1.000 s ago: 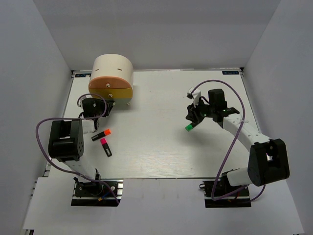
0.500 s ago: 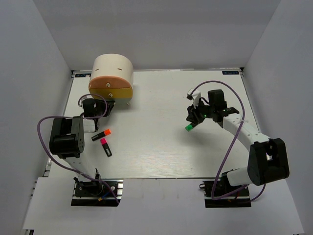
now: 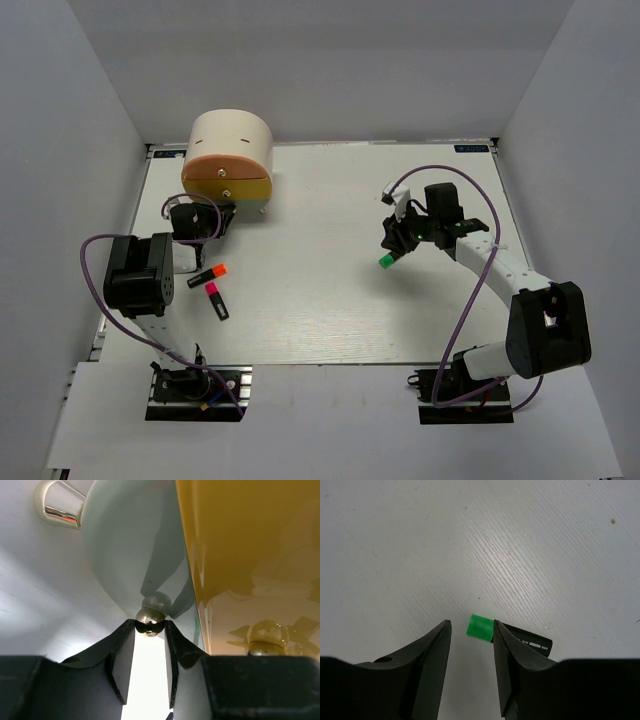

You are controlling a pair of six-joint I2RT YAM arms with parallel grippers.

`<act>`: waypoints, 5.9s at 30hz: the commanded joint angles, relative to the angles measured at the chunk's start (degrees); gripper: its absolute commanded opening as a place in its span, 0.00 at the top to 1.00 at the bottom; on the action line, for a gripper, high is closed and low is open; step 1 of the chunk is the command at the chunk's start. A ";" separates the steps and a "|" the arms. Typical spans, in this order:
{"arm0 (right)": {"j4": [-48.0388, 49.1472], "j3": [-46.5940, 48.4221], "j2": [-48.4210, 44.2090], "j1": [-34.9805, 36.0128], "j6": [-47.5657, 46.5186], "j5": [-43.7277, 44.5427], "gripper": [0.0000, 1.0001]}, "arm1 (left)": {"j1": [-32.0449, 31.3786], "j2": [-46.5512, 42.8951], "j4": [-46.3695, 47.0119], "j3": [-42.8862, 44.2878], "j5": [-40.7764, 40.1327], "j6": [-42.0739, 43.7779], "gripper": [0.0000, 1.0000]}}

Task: Sort the stationery into containers
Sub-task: Open the drawer in the storage box, then pick up the pen from the center of the board, then place the pen in the drawer.

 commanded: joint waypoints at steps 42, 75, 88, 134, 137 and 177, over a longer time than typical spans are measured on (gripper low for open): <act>-18.42 2.59 3.61 -1.50 -42.66 -14.28 0.34 | -0.28 -21.70 -16.22 -8.25 3.97 10.91 0.09; -31.18 22.10 28.57 -2.30 -72.48 3.38 0.36 | -0.28 -53.10 -72.93 -1.83 -3.94 23.84 0.06; -38.54 24.56 31.57 -1.95 -72.39 5.67 0.87 | -0.28 -56.97 -77.23 -4.03 -4.56 20.42 0.02; 19.89 58.40 47.03 34.97 -4.02 11.73 1.00 | -0.28 -66.20 -85.32 -10.27 -4.74 13.82 0.01; 20.50 57.70 47.65 34.88 -4.28 11.99 1.00 | -0.28 -66.20 -85.84 -10.27 -4.21 13.82 0.01; 25.78 45.59 43.09 33.91 -11.93 13.14 0.48 | -0.28 -63.82 -83.56 -9.74 -4.21 12.77 0.01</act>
